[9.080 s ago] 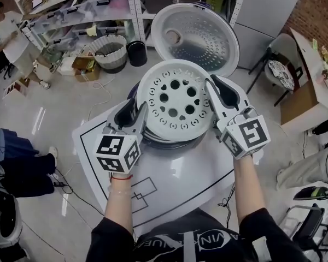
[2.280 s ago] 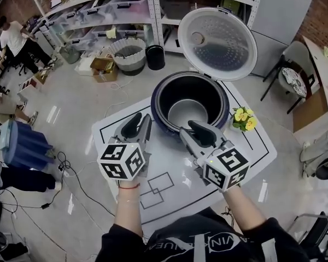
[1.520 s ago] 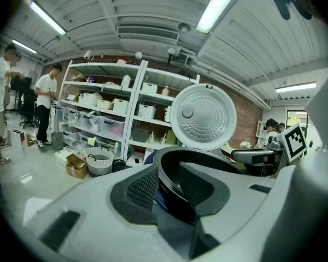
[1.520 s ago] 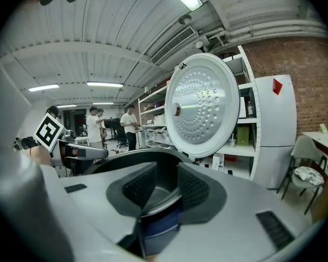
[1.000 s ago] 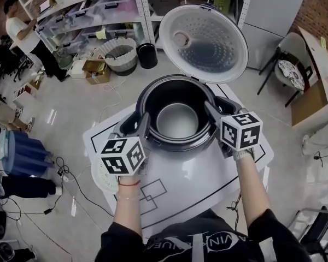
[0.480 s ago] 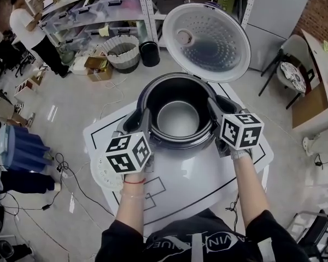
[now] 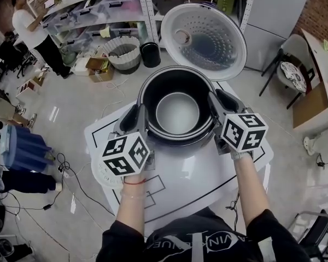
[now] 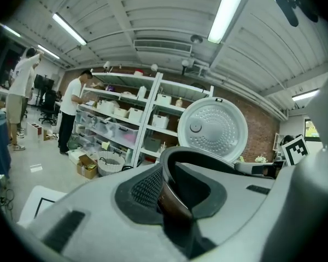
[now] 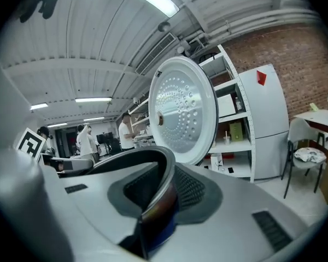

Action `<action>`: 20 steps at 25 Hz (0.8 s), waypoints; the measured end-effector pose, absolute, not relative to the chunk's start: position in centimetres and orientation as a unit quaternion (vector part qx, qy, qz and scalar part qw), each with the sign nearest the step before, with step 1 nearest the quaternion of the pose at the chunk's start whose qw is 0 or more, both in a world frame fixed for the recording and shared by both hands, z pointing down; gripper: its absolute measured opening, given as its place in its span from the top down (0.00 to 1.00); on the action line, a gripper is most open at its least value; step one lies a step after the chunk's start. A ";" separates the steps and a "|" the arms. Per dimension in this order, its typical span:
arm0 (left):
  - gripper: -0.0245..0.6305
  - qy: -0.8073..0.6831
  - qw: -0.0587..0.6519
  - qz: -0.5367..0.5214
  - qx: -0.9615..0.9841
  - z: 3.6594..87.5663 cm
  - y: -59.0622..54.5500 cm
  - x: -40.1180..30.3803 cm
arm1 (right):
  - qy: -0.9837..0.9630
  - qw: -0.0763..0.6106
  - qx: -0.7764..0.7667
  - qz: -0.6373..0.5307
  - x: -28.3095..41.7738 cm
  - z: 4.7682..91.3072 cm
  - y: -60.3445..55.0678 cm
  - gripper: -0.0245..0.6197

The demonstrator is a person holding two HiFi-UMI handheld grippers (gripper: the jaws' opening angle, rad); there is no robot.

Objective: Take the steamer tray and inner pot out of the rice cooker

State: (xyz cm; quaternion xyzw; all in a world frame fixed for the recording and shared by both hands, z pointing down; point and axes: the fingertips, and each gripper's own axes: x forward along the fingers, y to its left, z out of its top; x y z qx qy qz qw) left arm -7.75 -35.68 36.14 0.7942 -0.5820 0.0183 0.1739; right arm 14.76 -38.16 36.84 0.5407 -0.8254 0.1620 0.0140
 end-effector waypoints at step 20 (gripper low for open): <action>0.86 -0.620 0.131 -0.064 0.771 28.6 -31.1 -9.0 | -0.857 -0.073 0.501 0.098 13.6 27.6 -35.0 0.83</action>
